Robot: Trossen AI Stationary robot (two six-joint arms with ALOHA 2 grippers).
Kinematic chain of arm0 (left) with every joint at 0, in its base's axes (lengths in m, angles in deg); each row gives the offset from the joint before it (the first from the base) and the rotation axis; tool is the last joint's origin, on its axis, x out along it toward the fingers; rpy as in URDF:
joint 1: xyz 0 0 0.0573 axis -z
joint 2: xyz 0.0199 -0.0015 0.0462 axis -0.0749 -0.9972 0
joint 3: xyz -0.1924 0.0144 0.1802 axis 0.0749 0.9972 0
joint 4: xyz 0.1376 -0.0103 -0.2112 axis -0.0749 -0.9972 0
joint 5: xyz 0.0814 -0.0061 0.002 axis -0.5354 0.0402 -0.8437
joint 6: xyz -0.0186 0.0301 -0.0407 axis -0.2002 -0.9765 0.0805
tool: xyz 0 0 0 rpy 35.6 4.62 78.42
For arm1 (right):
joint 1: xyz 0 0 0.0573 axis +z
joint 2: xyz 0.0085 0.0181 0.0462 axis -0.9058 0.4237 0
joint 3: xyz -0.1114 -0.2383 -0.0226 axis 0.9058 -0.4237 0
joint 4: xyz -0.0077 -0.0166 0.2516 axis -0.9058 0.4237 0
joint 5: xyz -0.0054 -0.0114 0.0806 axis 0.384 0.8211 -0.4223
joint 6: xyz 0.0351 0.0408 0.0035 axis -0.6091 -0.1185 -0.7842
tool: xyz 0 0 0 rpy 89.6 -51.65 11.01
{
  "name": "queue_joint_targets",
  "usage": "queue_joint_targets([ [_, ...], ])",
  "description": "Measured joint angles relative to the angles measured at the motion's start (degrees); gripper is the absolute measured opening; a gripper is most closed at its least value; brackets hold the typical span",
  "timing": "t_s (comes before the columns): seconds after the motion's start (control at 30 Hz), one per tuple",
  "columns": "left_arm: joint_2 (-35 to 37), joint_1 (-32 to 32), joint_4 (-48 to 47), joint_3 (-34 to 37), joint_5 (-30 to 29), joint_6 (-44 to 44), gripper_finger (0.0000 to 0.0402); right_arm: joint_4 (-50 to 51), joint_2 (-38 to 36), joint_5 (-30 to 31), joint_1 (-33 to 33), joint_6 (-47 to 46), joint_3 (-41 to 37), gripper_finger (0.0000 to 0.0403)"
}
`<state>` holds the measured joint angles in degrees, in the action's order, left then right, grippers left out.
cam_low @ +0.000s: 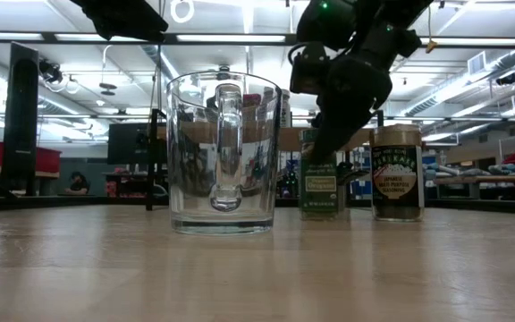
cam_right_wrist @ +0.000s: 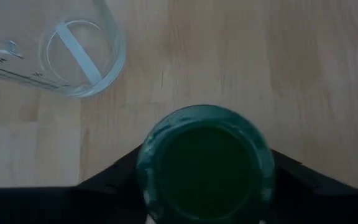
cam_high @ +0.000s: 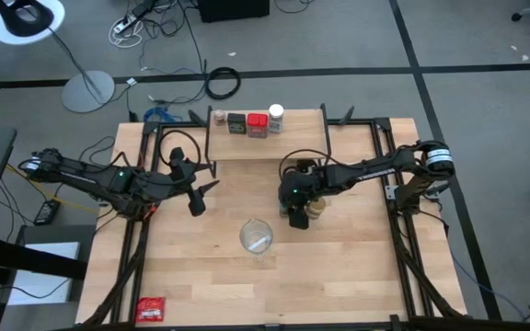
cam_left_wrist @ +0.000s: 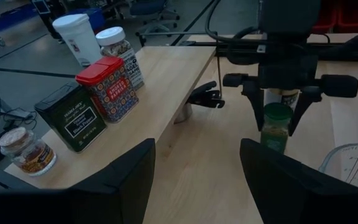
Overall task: Shelf spices
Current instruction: Put the green seasoning bottle on the shelf
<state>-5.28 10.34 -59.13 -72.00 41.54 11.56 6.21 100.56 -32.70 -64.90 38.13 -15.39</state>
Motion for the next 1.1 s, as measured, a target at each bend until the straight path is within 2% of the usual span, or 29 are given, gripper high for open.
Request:
queue_joint_targets([
  [0.07, 0.0, 0.0, 0.0, 0.0, 0.0, 0.0, 0.0241, 0.0, -0.1, 0.0, 0.0, 0.2, 0.0, 0.0191],
  [0.17, 0.0, 0.0, 0.0, 0.0, 0.0, 0.0, 0.0241, 0.5, -0.1, -0.1, 0.0, 1.2, 0.3, 0.0192],
  [0.3, 0.0, 0.0, 0.0, 0.0, 0.0, 0.0, 0.0241, 5.9, -0.1, -0.1, 0.0, 3.9, 4.8, 0.0192],
  [0.47, 0.0, 0.0, -0.1, 0.0, 0.0, 0.0, 0.0241, 17.4, -0.5, 2.4, 0.0, 8.3, 15.5, 0.0192],
  [0.63, 0.0, 0.0, -0.4, 0.0, 0.0, 0.0, 0.0241, 30.0, -1.1, 9.7, -0.3, 13.8, 29.3, 0.0192],
  [0.73, 0.0, 0.0, -0.4, 0.0, 0.0, 0.0, 0.0241, 35.7, -1.2, 14.1, -2.4, 17.4, 37.0, 0.0192],
  [0.8, 0.0, 0.0, -0.5, 0.0, 0.0, 0.0, 0.0241, 37.2, -1.3, 14.9, -5.1, 19.2, 40.9, 0.0192],
  [0.9, 0.0, 0.0, -0.4, 0.0, 0.0, 0.0, 0.0241, 37.6, -1.3, 13.2, -10.3, 21.5, 43.8, 0.0192],
  [1.1, 0.0, 0.0, -0.3, 0.0, 0.7, 0.1, 0.0241, 37.8, -1.2, 3.2, -22.6, 22.6, 42.3, 0.0192],
])
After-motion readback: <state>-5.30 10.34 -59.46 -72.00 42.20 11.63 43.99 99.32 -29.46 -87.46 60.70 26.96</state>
